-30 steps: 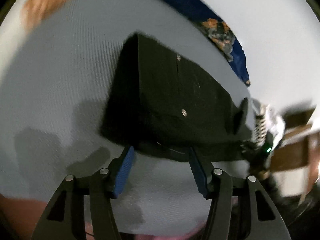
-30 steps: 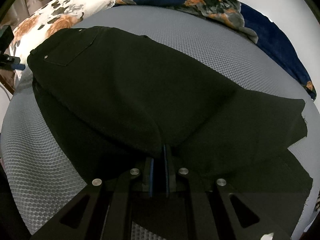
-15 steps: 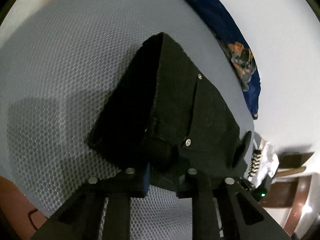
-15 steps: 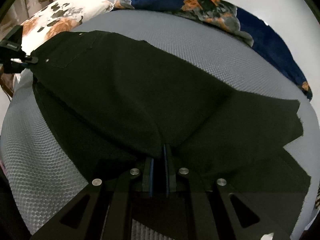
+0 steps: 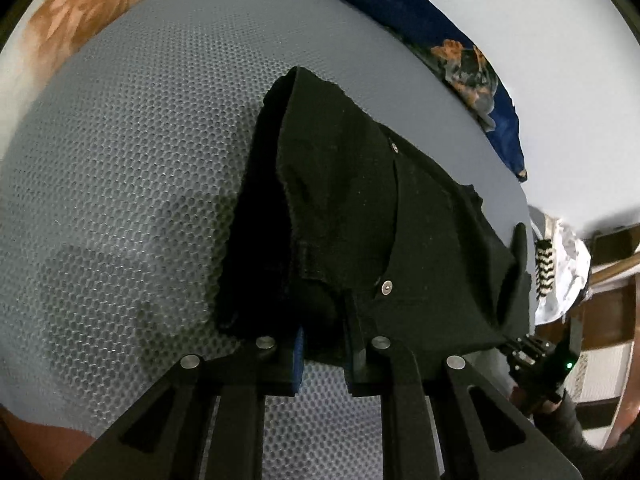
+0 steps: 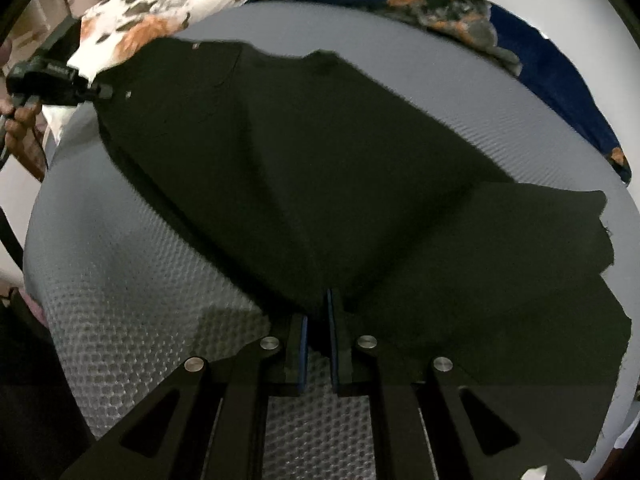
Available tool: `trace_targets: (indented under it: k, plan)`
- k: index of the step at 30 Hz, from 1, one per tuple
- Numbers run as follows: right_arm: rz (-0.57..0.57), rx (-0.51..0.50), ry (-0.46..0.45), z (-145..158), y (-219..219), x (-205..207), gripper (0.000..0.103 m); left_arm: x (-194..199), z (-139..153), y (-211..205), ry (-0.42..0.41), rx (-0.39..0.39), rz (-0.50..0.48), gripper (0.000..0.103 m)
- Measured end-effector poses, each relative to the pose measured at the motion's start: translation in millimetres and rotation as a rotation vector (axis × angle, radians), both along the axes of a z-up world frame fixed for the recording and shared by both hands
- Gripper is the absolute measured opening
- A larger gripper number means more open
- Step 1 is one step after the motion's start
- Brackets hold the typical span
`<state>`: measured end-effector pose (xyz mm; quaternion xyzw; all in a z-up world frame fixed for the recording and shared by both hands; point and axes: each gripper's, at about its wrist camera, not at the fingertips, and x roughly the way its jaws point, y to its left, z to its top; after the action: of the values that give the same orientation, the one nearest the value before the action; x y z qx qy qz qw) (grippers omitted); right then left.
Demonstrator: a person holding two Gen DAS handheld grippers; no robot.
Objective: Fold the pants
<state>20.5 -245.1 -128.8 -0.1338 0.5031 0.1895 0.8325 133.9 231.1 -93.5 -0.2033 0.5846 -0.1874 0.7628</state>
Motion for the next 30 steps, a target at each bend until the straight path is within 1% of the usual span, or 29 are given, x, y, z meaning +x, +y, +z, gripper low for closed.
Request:
trace_targets:
  k: [3,4,6,7,9,10,11,13,15,16,17,19,20,21,22,24,27,28,30]
  plan:
    - [-0.009,0.006,0.014,-1,1,1,0.007,-1,2,-10,-0.04,0.076,-0.034,0.018]
    - [-0.006,0.004,0.022,-4,1,3,0.007,-1,1,-16,-0.05,0.122,-0.047,0.021]
    - [-0.016,0.021,0.033,-6,-1,7,0.007,-6,0,-17,-0.059,0.17,-0.062,0.027]
    - [-0.027,0.037,0.044,-5,-3,8,0.008,-8,2,-16,-0.068,0.18,-0.062,0.03]
    - [-0.044,0.064,0.058,-5,-7,10,0.008,-13,5,-11,-0.073,0.19,-0.068,0.039]
    - [-0.049,0.072,0.06,-6,-8,10,0.008,-16,9,-7,-0.082,0.217,-0.068,0.05]
    - [-0.053,0.079,0.061,-6,-9,10,0.009,-18,13,-5,-0.088,0.263,-0.071,0.059]
    - [-0.046,0.079,0.057,-6,-8,10,0.01,-26,19,0,-0.107,0.344,-0.095,0.065]
    - [-0.049,0.089,0.057,-6,-10,11,0.01,-32,29,5,-0.125,0.389,-0.091,0.065]
    - [-0.052,0.098,0.06,-6,-11,13,0.01,-36,34,4,-0.147,0.428,-0.088,0.065]
    - [-0.056,0.108,0.065,-6,-12,13,0.01,-42,45,-1,-0.204,0.468,-0.102,0.065]
    - [-0.071,0.137,0.076,-6,-16,17,0.011,-51,60,-13,-0.294,0.49,-0.122,0.065]
    - [-0.079,0.151,0.083,-6,-19,19,0.011,-55,68,-25,-0.342,0.487,-0.146,0.065]
    - [-0.087,0.163,0.089,-6,-20,20,0.011,-59,75,-39,-0.387,0.467,-0.179,0.065]
    - [-0.095,0.175,0.094,-6,-21,21,0.012,-64,81,-60,-0.435,0.429,-0.235,0.065]
    - [-0.108,0.19,0.099,-5,-23,21,0.013,-66,84,-107,-0.474,0.371,-0.346,0.065]
    - [-0.122,0.215,0.098,-2,-26,20,0.013,-74,81,-161,-0.495,0.29,-0.506,0.065]
    - [-0.127,0.222,0.098,0,-27,21,0.013,-77,77,-187,-0.495,0.245,-0.583,0.065]
    - [-0.136,0.241,0.095,2,-31,21,0.014,-81,71,-219,-0.488,0.195,-0.661,0.065]
